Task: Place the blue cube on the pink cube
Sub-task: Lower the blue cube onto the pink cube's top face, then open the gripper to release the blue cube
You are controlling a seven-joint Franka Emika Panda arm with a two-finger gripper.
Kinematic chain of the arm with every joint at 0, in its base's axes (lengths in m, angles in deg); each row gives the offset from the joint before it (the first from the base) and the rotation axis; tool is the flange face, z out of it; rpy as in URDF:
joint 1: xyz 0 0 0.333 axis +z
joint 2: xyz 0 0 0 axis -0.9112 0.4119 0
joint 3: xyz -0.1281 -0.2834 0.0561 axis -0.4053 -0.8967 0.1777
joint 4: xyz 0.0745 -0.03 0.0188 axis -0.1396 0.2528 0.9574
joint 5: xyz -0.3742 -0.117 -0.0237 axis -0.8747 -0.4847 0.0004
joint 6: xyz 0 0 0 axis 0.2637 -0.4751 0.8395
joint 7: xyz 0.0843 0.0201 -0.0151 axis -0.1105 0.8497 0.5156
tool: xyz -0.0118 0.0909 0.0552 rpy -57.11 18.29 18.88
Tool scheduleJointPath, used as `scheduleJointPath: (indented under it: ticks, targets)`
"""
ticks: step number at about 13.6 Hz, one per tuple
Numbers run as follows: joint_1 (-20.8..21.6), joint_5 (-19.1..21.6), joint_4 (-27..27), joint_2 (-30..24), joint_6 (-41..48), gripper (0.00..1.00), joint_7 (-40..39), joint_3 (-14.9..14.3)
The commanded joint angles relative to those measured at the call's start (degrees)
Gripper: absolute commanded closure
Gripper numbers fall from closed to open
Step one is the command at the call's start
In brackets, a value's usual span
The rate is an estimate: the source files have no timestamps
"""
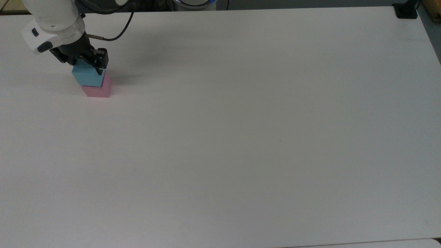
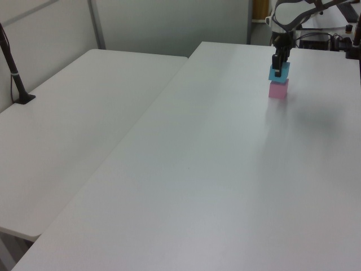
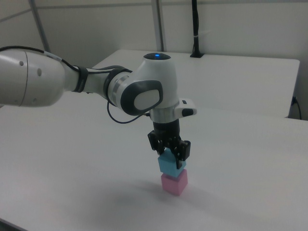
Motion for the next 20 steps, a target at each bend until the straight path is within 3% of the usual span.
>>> scheduleJointPath:
  ticks: [1, 2, 4, 6, 10, 13, 16, 20]
  targets:
    - [-0.7, 1.5, 0.4, 0.0, -0.9, 0.68, -1.5, 0.2]
    - [-0.6, 1.5, 0.3, 0.2, -0.9, 0.66, -1.6, 0.3]
    - [-0.7, 1.6, 0.4, 0.4, -1.0, 0.50, -1.6, 0.5]
    - [-0.7, 1.6, 0.4, 0.5, -1.0, 0.45, -1.5, 0.6]
    - [-0.7, 1.5, 0.4, 0.8, -1.0, 0.22, -1.6, 0.6]
    - [-0.7, 1.6, 0.4, 0.8, -0.9, 0.00, -1.6, 0.5]
    - [-0.7, 1.5, -0.2, -0.7, 0.7, 0.00, -1.4, 0.5]
    - [1.4, 0.8, -12.1, -3.7, 17.3, 0.00, 0.2, 1.6]
